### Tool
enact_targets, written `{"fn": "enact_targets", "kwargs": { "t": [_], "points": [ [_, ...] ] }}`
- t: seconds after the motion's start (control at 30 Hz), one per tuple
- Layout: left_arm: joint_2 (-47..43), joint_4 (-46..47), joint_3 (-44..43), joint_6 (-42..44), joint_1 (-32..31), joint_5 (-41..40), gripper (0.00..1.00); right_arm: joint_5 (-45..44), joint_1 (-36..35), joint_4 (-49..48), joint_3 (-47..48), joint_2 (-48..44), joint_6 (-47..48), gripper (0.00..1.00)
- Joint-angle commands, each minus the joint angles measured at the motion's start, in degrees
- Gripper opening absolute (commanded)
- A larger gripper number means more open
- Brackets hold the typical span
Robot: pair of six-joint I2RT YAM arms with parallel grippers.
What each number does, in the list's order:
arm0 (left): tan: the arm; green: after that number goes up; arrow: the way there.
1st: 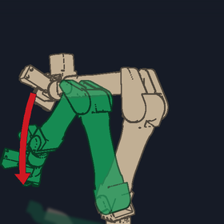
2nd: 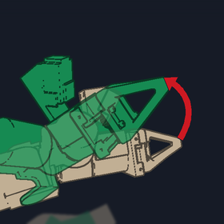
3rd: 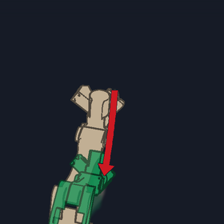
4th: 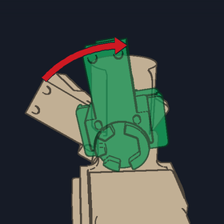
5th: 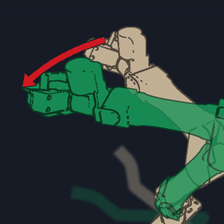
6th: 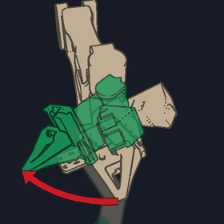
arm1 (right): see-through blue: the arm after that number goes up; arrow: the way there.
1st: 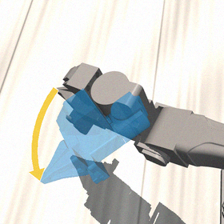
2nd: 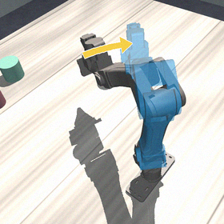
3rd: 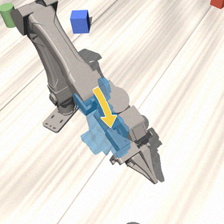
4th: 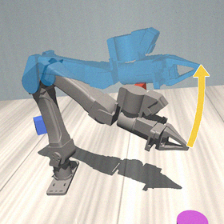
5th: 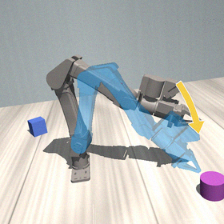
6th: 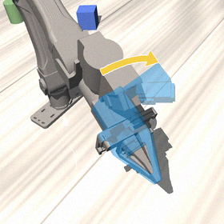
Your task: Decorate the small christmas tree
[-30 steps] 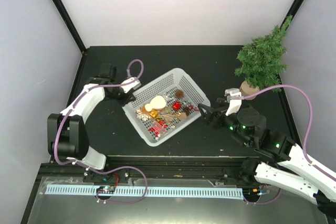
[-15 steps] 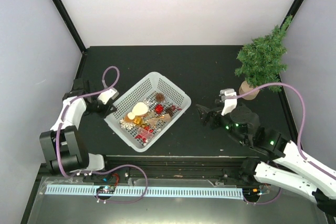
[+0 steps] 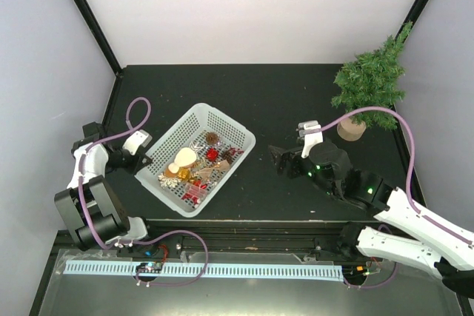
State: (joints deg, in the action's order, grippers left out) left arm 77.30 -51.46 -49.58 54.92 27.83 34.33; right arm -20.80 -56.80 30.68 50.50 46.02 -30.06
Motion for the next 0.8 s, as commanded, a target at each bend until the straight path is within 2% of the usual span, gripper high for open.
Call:
{"fn": "enact_targets", "kwargs": {
  "t": [0.0,0.33,0.5,0.63,0.7,0.77],
  "points": [
    [-0.36,-1.66,1.19,6.16,0.82,4.16,0.05,-1.85,0.17,1.56,2.66,1.0,1.01,0.97],
    [-2.23,-1.8,3.32,7.23,2.31,4.63,0.12,-1.78,0.19,2.17,2.68,0.78,0.26,0.97],
    [-3.32,-2.07,2.76,7.38,3.59,5.22,0.18,-1.85,0.24,2.1,2.48,0.47,0.24,0.97],
    [-3.56,-2.64,2.48,7.88,4.66,5.89,0.35,-2.04,0.2,2.16,2.85,0.48,0.52,0.97],
    [-3.56,-2.73,2.41,7.9,5.13,6.37,0.5,-2.08,0.19,1.94,2.93,0.54,0.65,0.97],
    [-5.31,-2.92,2.31,8.01,5.49,7.1,0.59,-2.01,0.24,1.92,3.02,0.83,0.71,0.97]
  ]
}}
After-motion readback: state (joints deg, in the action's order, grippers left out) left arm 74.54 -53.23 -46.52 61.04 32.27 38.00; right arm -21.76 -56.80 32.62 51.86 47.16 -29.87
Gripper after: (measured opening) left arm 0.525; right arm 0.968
